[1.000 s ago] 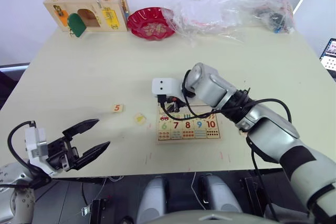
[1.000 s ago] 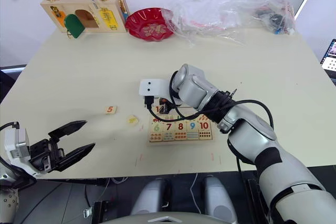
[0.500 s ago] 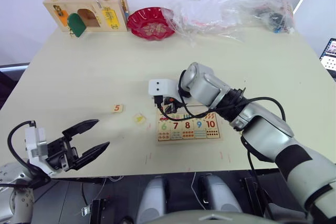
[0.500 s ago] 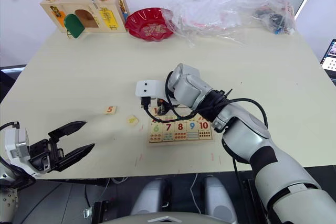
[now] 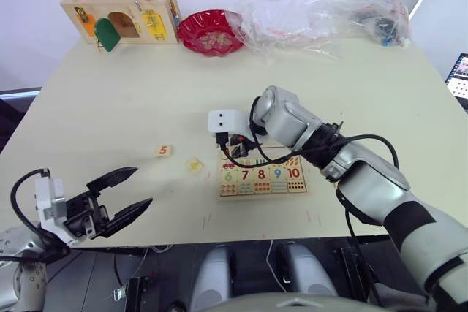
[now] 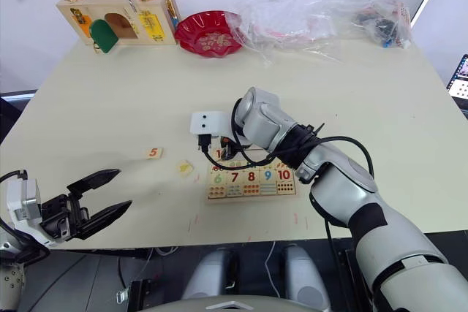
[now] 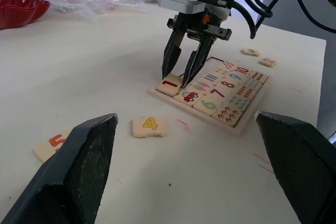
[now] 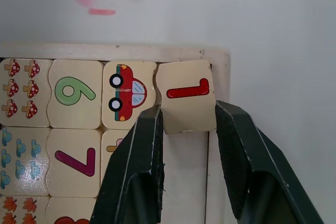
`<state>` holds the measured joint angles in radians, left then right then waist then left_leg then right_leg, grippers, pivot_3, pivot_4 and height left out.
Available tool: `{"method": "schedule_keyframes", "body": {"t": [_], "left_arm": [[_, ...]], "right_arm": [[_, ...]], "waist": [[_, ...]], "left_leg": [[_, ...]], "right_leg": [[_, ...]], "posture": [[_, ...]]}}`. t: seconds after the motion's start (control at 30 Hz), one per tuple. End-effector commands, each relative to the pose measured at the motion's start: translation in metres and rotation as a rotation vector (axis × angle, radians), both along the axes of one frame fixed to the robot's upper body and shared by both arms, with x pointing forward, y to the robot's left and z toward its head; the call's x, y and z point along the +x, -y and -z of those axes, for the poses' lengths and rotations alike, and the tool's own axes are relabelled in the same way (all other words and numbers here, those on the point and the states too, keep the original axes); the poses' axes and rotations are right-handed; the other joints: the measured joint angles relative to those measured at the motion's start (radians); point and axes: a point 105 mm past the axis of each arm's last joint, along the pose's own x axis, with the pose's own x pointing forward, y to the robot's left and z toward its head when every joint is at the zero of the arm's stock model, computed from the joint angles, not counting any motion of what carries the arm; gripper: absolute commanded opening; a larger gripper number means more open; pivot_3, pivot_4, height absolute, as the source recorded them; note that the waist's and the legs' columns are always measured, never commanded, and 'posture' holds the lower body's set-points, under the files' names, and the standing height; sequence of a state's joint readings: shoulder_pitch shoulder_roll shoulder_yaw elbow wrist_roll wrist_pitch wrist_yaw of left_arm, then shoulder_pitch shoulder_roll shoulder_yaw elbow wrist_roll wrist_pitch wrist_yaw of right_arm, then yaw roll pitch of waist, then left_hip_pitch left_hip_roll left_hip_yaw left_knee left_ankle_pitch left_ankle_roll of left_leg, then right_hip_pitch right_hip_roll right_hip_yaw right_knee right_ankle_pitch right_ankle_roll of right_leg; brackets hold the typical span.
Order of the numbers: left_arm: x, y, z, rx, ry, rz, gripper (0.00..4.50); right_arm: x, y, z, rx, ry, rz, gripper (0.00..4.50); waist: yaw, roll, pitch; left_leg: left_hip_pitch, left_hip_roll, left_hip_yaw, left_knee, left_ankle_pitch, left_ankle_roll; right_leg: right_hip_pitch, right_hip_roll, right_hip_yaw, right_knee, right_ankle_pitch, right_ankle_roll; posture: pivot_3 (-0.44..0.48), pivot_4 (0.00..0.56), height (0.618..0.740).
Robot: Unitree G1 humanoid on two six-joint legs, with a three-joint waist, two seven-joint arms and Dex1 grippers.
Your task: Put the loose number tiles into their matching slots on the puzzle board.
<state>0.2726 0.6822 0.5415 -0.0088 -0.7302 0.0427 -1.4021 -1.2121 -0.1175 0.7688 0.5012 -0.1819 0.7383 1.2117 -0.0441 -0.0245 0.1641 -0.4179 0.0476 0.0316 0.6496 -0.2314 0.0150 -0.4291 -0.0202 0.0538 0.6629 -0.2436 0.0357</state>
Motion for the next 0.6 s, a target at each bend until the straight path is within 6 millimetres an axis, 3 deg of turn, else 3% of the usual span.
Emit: {"method": "schedule_keyframes", "body": {"t": [0.03, 0.6], "left_arm": [[0.0005, -0.0018, -0.0052, 0.019, 0.017, 0.008, 4.5], [-0.0001, -0.0016, -0.0056, 0.02, 0.017, 0.009, 4.5]], "right_arm": [[0.0012, -0.0045, -0.0147, 0.021, 0.037, -0.018, 1.0], [-0.0029, -0.0072, -0.0128, 0.02, 0.024, -0.04, 1.0]], "waist": [[0.0, 0.0, 0.0], [0.0, 0.0, 0.0]], "left_leg": [[0.0, 0.0, 0.0, 0.0, 0.0, 0.0], [-0.001, 0.0, 0.0, 0.0, 0.0, 0.0]], "right_leg": [[0.0, 0.0, 0.0, 0.0, 0.0, 0.0], [0.0, 0.0, 0.0, 0.0, 0.0, 0.0]], "posture": [[0.0, 0.15, 0.74], [0.0, 0.15, 0.74]]}}
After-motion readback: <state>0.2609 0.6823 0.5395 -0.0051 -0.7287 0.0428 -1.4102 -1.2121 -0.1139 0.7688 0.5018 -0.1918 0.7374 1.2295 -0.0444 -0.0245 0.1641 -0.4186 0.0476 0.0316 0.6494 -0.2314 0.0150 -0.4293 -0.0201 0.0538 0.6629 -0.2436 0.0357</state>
